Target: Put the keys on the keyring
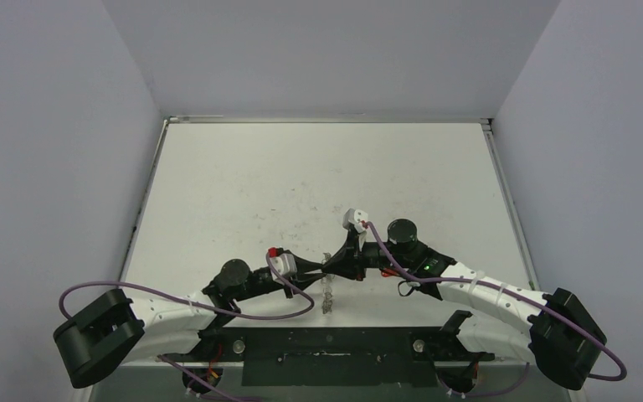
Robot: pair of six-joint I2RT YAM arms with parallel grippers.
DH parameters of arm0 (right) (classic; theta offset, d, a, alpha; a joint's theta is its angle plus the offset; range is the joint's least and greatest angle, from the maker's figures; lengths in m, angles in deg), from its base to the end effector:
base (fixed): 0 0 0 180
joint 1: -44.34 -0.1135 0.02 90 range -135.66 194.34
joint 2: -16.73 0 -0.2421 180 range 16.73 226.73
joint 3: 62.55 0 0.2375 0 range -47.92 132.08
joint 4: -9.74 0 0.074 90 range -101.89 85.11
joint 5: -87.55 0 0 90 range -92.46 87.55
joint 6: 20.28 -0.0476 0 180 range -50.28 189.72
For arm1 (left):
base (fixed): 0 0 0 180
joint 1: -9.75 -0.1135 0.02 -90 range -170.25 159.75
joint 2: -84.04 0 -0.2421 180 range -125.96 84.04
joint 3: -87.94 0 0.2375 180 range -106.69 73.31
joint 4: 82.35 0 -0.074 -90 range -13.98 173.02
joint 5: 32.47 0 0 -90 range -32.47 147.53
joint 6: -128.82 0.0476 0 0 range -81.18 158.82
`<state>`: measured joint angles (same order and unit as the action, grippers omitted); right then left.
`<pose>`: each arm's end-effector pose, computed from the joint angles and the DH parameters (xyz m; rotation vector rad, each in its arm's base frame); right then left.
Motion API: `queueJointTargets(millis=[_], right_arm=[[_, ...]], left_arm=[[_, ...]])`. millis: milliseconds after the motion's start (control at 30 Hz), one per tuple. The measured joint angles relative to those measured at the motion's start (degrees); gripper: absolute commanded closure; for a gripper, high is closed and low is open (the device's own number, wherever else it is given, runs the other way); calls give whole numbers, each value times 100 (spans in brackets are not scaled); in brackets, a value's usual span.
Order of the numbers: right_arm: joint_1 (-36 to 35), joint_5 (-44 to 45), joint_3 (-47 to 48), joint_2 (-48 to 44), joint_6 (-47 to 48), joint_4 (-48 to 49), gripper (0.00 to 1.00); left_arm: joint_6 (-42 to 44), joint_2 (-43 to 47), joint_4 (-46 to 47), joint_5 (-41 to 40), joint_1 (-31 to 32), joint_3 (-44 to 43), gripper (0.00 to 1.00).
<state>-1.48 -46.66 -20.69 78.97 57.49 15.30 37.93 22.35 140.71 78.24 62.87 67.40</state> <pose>0.1395 0.1912 0.2174 -1.1190 1.6491 1.3860 0.1081 -0.1721 0.1743 0.9776 1.3061 -1.0136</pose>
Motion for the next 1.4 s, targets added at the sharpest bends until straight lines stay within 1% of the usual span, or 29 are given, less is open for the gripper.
queueJointTargets(millis=[367, 467, 567, 600, 833, 900, 1000, 1200, 1400], right_arm=[[0, 17, 0, 9, -2, 52, 100], [-2, 20, 2, 17, 0, 57, 100], [-2, 28, 9, 33, 2, 59, 100], [-2, 26, 11, 33, 4, 59, 100], [-9, 20, 11, 33, 103, 39, 100], [-15, 17, 11, 33, 114, 33, 100], [-31, 28, 28, 33, 120, 28, 100], [-39, 26, 61, 33, 120, -33, 100], [-42, 26, 61, 35, 118, -68, 100]], left_arm=[[-7, 136, -9, -76, 7, 0, 80], [-9, 129, -7, -74, 11, 0, 87], [-13, 125, -9, -55, 11, 0, 100], [-11, 125, -9, -55, 17, 0, 100], [0, 136, -48, -76, 11, 0, 100], [0, 173, -98, -76, 11, 0, 89], [24, 313, -223, -76, 13, 0, 83], [22, 516, -275, -81, 17, -2, 81], [22, 450, -254, -81, 22, -4, 86]])
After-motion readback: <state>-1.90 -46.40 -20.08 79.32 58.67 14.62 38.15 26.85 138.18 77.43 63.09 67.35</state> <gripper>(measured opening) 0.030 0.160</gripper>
